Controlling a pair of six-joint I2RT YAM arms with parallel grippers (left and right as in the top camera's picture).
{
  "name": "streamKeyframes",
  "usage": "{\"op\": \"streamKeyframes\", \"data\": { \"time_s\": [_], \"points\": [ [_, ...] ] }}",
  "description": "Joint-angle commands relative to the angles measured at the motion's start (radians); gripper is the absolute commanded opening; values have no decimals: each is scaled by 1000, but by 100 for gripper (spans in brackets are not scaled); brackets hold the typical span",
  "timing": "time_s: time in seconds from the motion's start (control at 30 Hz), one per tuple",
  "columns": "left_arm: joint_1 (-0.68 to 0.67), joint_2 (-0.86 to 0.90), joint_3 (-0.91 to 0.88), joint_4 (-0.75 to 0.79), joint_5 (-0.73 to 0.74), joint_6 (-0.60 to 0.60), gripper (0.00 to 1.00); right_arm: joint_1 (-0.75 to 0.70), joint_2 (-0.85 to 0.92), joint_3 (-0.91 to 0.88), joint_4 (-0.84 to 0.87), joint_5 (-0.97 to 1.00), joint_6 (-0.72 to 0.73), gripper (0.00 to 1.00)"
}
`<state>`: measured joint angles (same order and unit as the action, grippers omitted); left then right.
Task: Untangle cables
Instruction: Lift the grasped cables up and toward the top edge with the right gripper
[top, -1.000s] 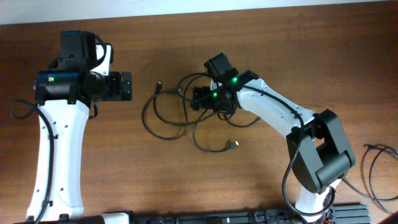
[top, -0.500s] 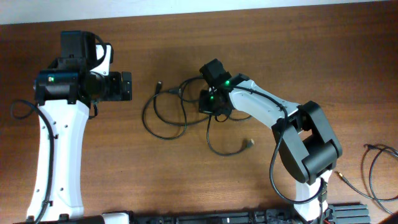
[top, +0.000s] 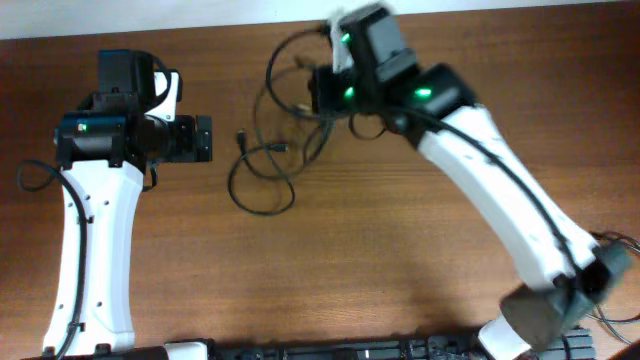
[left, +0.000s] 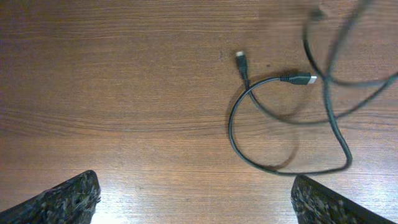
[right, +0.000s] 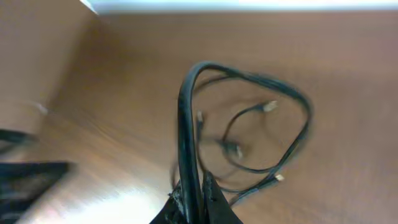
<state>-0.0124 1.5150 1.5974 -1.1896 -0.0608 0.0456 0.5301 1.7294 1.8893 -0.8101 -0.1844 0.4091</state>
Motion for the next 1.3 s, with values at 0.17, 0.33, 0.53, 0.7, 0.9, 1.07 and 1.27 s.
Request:
{"op": "streamKeyframes", "data": {
  "time_s": [0.17, 0.33, 0.53, 0.7, 0.9, 1.07, 1.27],
  "points": [
    [4, 2, 10, -2, -8, 12, 99, -12, -123, 185, -5, 241, -43, 4],
    [4, 2, 10, -2, -7, 12, 99, -32, -145, 185, -93, 130, -43, 4],
    [4, 2, 10, -2, -7, 12, 99, -94, -153, 210, -94, -118, -148, 4],
    [4, 2, 10, -2, -7, 13, 99, -134, -153, 285, -39, -261, -443, 4],
    [4, 2, 10, -2, -7, 13, 99, -131, -153, 342, -21, -261, -777, 4],
    [4, 2, 10, -2, -8, 13, 99, -132, -142, 339, -97, -261, -1092, 4],
    [4, 2, 10, -1, -8, 12, 99, -132, -115, 339, -214, -260, -1430, 4]
  ]
}}
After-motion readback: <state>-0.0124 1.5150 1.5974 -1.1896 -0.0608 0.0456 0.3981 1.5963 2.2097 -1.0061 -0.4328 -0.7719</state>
